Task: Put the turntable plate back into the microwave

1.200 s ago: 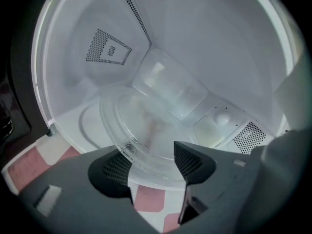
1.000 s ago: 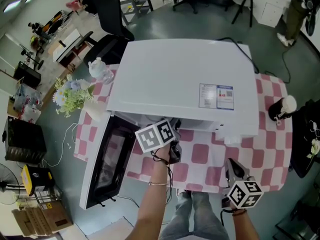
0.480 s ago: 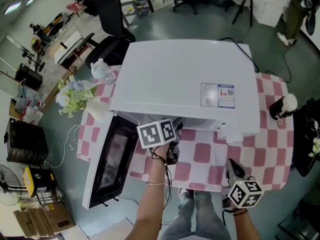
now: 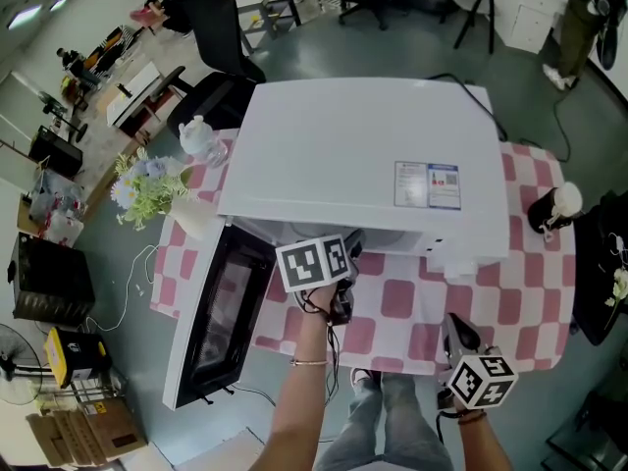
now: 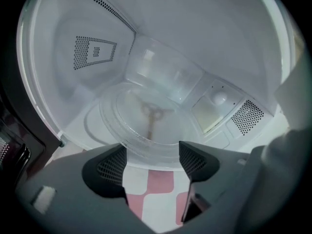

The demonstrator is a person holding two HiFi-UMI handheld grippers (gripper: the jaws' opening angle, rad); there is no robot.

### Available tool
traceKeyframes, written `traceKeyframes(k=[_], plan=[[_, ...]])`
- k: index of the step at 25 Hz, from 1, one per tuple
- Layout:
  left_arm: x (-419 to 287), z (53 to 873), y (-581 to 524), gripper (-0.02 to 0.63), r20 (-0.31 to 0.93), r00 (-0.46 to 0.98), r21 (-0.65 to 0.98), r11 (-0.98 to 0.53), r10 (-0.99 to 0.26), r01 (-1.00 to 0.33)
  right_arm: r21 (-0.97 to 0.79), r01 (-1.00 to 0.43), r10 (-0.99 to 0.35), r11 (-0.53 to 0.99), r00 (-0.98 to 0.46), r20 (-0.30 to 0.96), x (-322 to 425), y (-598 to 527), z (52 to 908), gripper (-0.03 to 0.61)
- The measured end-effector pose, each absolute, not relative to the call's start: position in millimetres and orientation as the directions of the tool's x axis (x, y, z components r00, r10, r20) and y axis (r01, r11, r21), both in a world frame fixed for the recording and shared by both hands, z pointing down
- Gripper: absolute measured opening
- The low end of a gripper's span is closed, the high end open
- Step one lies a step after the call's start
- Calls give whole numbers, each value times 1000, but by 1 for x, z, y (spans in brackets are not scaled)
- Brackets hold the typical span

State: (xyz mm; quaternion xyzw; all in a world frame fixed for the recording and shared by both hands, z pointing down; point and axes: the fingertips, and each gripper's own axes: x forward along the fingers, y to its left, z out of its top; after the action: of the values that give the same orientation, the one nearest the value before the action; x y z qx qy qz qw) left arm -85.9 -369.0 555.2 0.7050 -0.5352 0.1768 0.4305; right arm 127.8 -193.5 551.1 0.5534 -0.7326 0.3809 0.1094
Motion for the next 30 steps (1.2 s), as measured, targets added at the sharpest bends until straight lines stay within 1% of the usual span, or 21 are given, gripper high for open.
traceKeyframes(k=[10,16,30], plan=[[-88,554,-364,336,694,365,426,-56,-620,-903,-441,-891,-722,106,-374,583,119,-188,552,11],[-87,552,-361,336,672,393,463,-57,-628,-884,-437,-893,-722,107,-372,583,115,-185,552,11],[-94,536,-326,324,642,421,459,-119,-641,-881,-417,-901,-740,117,-359,569,98,-176,540,11]])
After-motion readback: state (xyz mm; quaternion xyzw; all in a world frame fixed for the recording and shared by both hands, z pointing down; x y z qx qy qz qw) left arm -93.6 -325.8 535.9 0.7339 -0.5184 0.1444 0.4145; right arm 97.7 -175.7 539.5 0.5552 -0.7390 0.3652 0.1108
